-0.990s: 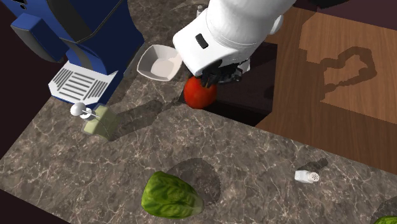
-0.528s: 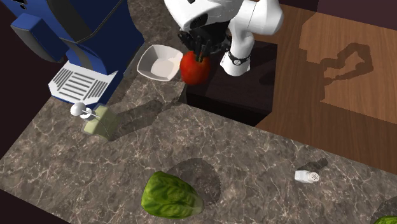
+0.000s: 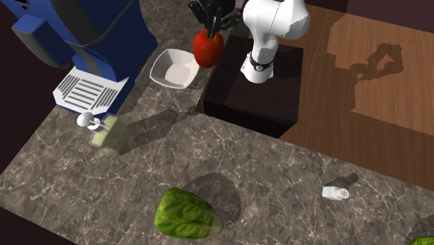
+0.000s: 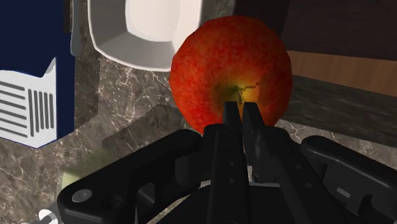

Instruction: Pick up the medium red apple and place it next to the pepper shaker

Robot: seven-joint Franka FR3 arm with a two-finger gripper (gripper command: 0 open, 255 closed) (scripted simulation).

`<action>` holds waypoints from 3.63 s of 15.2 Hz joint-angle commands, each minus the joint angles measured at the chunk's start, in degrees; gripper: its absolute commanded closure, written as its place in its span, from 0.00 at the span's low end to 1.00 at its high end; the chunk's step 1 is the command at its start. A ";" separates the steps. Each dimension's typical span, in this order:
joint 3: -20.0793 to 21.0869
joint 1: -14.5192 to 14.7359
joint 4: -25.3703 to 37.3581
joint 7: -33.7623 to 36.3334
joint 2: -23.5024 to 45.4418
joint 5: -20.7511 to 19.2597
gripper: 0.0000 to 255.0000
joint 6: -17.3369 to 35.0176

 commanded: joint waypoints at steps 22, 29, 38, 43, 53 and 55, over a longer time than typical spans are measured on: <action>-19.49 -10.83 -4.67 -28.59 -26.80 -22.81 1.00 -11.70; -26.59 -12.33 0.42 -38.70 -29.28 -30.99 1.00 -13.31; -32.77 -13.38 0.97 -44.40 -32.08 -37.51 1.00 -11.80; -34.64 -14.46 -2.97 -43.70 -34.36 -39.29 1.00 -9.98; -39.16 -16.71 -10.17 -42.55 -38.42 -43.55 1.00 -6.39; -40.20 -17.18 -11.49 -42.36 -39.14 -44.52 1.00 -5.68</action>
